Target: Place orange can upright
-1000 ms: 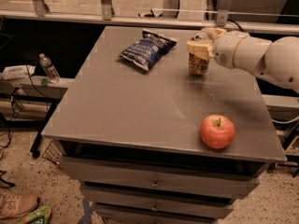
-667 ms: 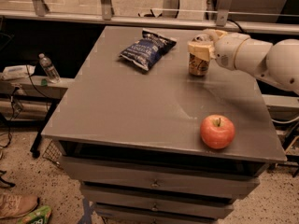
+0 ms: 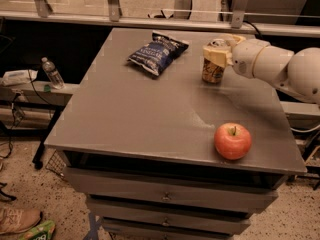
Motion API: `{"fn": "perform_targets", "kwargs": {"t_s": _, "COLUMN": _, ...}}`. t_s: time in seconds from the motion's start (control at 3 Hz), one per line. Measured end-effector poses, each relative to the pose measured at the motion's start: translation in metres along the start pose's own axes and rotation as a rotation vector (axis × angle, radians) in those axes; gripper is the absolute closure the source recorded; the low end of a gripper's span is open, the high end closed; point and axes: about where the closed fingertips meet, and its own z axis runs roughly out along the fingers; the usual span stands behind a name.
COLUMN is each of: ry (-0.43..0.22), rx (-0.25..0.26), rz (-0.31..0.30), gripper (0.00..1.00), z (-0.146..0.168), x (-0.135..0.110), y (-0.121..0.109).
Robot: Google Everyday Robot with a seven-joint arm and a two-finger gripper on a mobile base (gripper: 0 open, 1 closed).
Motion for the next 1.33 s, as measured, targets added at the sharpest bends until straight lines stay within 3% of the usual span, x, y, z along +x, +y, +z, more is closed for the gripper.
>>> {"fn": "perform_targets", "kwargs": {"t_s": 0.33, "ry": -0.003, "rx": -0.002, "rz": 0.01, "gripper": 1.0, "z": -0.0003, "x": 0.0027, "y": -0.0002}}
{"fn": "perform_targets", "kwargs": {"t_s": 0.67, "ry": -0.003, "rx": -0.006, "rz": 0.01, "gripper": 0.82, "z": 0.0014, "x": 0.0023, "y": 0.0016}}
{"fn": "perform_targets", "kwargs": {"t_s": 1.33, "ry": -0.004, "rx": -0.013, "rz": 0.009, "gripper": 0.36, "z": 0.0049, "x": 0.0015, "y": 0.0053}}
